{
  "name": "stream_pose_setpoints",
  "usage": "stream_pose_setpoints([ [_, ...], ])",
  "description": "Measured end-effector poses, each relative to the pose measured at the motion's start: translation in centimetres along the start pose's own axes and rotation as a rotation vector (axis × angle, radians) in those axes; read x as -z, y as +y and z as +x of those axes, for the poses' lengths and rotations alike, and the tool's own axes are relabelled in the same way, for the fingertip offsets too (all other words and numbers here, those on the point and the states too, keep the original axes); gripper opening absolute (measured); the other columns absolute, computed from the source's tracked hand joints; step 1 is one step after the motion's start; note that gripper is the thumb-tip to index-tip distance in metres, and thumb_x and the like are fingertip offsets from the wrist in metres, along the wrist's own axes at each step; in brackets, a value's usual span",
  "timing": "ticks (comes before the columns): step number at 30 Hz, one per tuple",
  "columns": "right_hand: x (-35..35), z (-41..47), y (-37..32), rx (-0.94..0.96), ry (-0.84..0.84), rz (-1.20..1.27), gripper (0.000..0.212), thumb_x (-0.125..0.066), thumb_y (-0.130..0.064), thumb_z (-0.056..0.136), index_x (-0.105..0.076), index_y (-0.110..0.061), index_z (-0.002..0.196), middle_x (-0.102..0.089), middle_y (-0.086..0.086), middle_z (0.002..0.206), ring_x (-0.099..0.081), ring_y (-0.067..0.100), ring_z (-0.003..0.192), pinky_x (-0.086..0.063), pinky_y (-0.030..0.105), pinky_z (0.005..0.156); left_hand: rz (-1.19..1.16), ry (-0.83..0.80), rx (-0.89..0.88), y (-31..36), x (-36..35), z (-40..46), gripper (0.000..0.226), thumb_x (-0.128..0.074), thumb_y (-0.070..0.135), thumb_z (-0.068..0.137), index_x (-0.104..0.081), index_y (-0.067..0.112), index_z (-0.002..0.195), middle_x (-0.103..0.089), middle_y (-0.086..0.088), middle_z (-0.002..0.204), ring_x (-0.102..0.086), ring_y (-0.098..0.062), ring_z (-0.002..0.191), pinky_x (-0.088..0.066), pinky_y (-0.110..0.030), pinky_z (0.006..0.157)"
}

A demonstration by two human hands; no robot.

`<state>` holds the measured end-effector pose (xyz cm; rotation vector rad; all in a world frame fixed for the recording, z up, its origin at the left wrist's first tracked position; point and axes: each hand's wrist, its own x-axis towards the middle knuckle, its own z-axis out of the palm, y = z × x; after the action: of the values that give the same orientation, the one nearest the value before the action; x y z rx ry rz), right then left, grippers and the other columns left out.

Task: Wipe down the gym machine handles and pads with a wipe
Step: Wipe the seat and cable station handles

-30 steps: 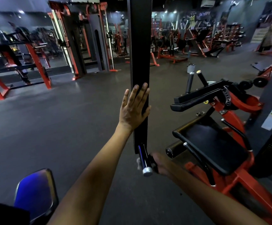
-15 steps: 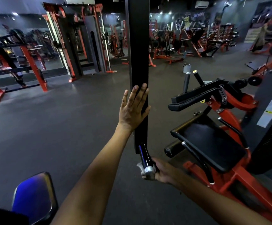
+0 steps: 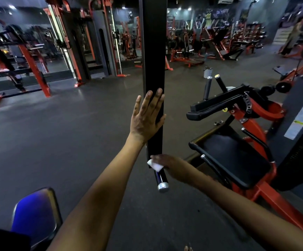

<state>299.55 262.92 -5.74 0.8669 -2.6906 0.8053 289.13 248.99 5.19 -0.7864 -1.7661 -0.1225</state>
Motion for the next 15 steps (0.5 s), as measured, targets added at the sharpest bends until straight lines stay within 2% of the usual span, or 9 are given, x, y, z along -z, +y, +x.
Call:
stream_pose_setpoints([
  [2, -1.2, -0.8, 0.0, 0.036, -0.047, -0.029, 0.046, -0.044, 0.003, 0.091, -0.048, -0.006, 0.136, -0.039, 0.008, 0.145, -0.026, 0.008, 0.137, -0.023, 0.028, 0.115, 0.017, -0.003, -0.001, 0.0, 0.0, -0.1, 0.075, -0.036, 0.044, 0.099, 0.007, 0.017, 0.154, 0.021, 0.003, 0.160, 0.016, -0.017, 0.148, -0.001, -0.041, 0.120],
  [4, -1.2, -2.5, -1.5, 0.052, -0.051, -0.010, 0.046, -0.043, 0.003, 0.090, -0.049, -0.003, 0.135, -0.039, 0.009, 0.146, -0.024, 0.008, 0.139, -0.017, 0.025, 0.117, 0.025, -0.004, -0.007, -0.2, 0.1, -0.2, 0.076, -0.036, 0.044, 0.098, 0.008, 0.017, 0.154, 0.021, 0.003, 0.160, 0.017, -0.017, 0.148, -0.001, -0.041, 0.120],
  [6, -0.8, -3.5, -2.9, 0.267, -0.096, -0.006, 0.035, -0.036, -0.009, 0.098, -0.062, 0.003, 0.117, -0.058, 0.016, 0.127, -0.045, 0.020, 0.127, -0.028, 0.033, 0.114, 0.012, -0.005, -0.008, -0.3, 0.2, -0.1, 0.077, -0.037, 0.044, 0.098, 0.008, 0.017, 0.154, 0.021, 0.003, 0.160, 0.017, -0.017, 0.147, 0.000, -0.041, 0.120],
  [8, 0.2, -2.5, -3.5, 0.433, -0.190, -0.103, 0.032, -0.040, -0.017, 0.098, -0.067, 0.001, 0.097, -0.064, 0.015, 0.104, -0.056, 0.030, 0.106, -0.041, 0.042, 0.099, 0.003, -0.002, -0.004, -0.3, 0.2, -0.2, 0.077, -0.039, 0.043, 0.098, 0.008, 0.018, 0.154, 0.021, 0.004, 0.160, 0.016, -0.017, 0.148, 0.000, -0.041, 0.121],
  [10, 1.2, 0.1, -3.6, 0.394, -0.232, -0.275, 0.015, -0.056, -0.013, 0.088, -0.066, -0.003, 0.091, -0.062, 0.013, 0.097, -0.056, 0.030, 0.098, -0.045, 0.040, 0.091, 0.002, -0.004, -0.001, -0.3, 0.2, -0.2, 0.077, -0.039, 0.043, 0.098, 0.007, 0.018, 0.154, 0.020, 0.004, 0.160, 0.016, -0.017, 0.148, -0.002, -0.041, 0.120],
  [12, 1.2, 2.8, -3.6, 0.292, -0.216, -0.386, 0.013, -0.058, -0.005, 0.080, -0.068, -0.003, 0.088, -0.065, 0.015, 0.092, -0.059, 0.032, 0.095, -0.044, 0.040, 0.092, 0.014, -0.006, -0.005, -0.4, 0.1, -0.3, 0.077, -0.040, 0.044, 0.098, 0.006, 0.018, 0.154, 0.019, 0.004, 0.160, 0.015, -0.017, 0.148, -0.003, -0.041, 0.120],
  [13, 1.1, 3.6, -4.0, 0.211, -0.291, -0.413, 0.015, -0.057, -0.005, 0.081, -0.069, -0.004, 0.089, -0.065, 0.016, 0.094, -0.060, 0.033, 0.096, -0.042, 0.040, 0.095, 0.024, -0.009, -0.009, -0.5, 0.1, -0.4, 0.077, -0.039, 0.044, 0.098, 0.006, 0.018, 0.154, 0.019, 0.004, 0.160, 0.015, -0.017, 0.148, -0.003, -0.042, 0.120],
  [15, 0.4, 4.8, -5.4, 0.087, -0.572, -0.610, 0.016, -0.056, -0.010, 0.081, -0.068, -0.008, 0.091, -0.067, 0.014, 0.097, -0.060, 0.031, 0.098, -0.039, 0.035, 0.097, 0.029, -0.009, -0.017, -0.6, 0.2, -0.3, 0.077, -0.039, 0.044, 0.098, 0.006, 0.018, 0.154, 0.019, 0.004, 0.160, 0.016, -0.017, 0.148, -0.002, -0.042, 0.120],
])
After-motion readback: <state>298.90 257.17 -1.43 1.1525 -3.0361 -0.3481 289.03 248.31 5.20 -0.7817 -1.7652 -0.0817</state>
